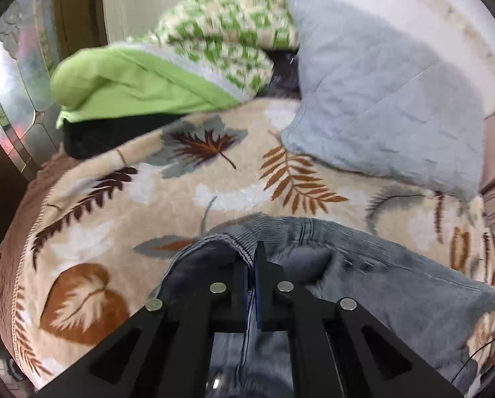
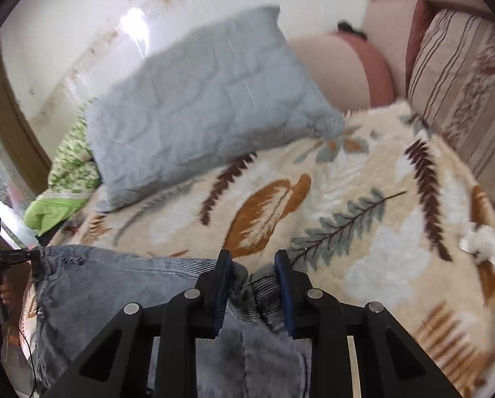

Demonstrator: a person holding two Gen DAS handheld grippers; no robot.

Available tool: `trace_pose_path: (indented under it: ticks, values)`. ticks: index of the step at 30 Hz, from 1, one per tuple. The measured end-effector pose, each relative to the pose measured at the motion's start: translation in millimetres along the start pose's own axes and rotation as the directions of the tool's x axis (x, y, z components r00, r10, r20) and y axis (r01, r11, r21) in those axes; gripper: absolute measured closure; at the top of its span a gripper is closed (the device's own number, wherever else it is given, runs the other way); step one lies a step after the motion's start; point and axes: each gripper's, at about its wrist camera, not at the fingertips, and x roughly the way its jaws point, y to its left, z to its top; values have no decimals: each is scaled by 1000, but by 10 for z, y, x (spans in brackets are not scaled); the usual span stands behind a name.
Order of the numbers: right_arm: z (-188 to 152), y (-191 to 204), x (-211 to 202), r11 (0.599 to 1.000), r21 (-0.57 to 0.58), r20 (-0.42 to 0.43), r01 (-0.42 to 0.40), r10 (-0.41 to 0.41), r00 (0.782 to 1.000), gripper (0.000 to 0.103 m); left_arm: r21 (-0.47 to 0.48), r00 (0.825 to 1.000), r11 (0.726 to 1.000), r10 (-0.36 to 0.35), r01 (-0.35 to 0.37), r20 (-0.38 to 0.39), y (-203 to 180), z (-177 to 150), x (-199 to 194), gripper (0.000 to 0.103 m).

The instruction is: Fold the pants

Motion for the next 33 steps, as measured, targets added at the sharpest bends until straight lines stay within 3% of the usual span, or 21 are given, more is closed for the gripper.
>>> trace_pose_path:
  ticks: [5, 7, 10, 14, 15, 16, 18, 24, 26, 27, 28, 29, 31, 33]
  values:
    - [-376, -145, -699, 998, 42, 55, -36, 34, 998, 87, -23, 998, 999, -48, 49, 46, 241, -458, -471, 100]
    - [-517, -192, -834, 996, 49, 12, -68, 68, 998, 87, 15, 998, 999, -33, 32, 47, 245, -630, -561, 100]
    - [-591, -272, -785, 996, 84, -65, -37, 42, 997, 84, 12, 999, 1000, -22, 21, 24, 239, -754, -578, 100]
    - [-507, -500, -558, 935, 312, -105, -168, 210, 972, 80, 7, 999, 999, -33, 32, 40, 147, -785, -624, 100]
    - [-505, -517, -493, 920, 343, -111, -190, 240, 964, 71, 17, 999, 999, -33, 32, 44, 109, -785, -640, 100]
    - [-499, -521, -410, 907, 372, -123, -198, 260, 958, 48, 24, 998, 999, -35, 34, 45, 85, -782, -652, 100]
    - [-507, -531, -284, 893, 422, -136, -156, 232, 963, 27, 30, 998, 999, -36, 35, 50, 55, -751, -682, 100]
    - [-395, -501, 124, 908, 406, -122, -105, 168, 978, 27, 6, 997, 999, -42, 42, 66, 115, -654, -727, 100]
    - [-370, -413, 319, 940, 330, -130, -82, 132, 983, 31, -13, 997, 999, -49, 50, 63, 154, -664, -725, 100]
    - [-367, -365, 405, 953, 295, -152, -73, 122, 981, 42, -19, 997, 998, -53, 54, 61, 177, -679, -727, 100]
    - [-376, -326, 487, 964, 260, -183, -62, 112, 977, 67, -20, 997, 998, -53, 54, 61, 187, -686, -734, 100]
    - [-394, -266, 538, 975, 222, -218, -19, 69, 973, 82, -20, 997, 998, -54, 55, 62, 200, -700, -747, 100]
    - [-407, -222, 456, 979, 204, -204, -17, 59, 977, 94, -22, 996, 998, -62, 64, 67, 231, -730, -793, 100]
    - [-415, -188, 235, 983, 179, -154, -31, 59, 986, 97, -19, 995, 998, -65, 67, 76, 268, -767, -863, 100]
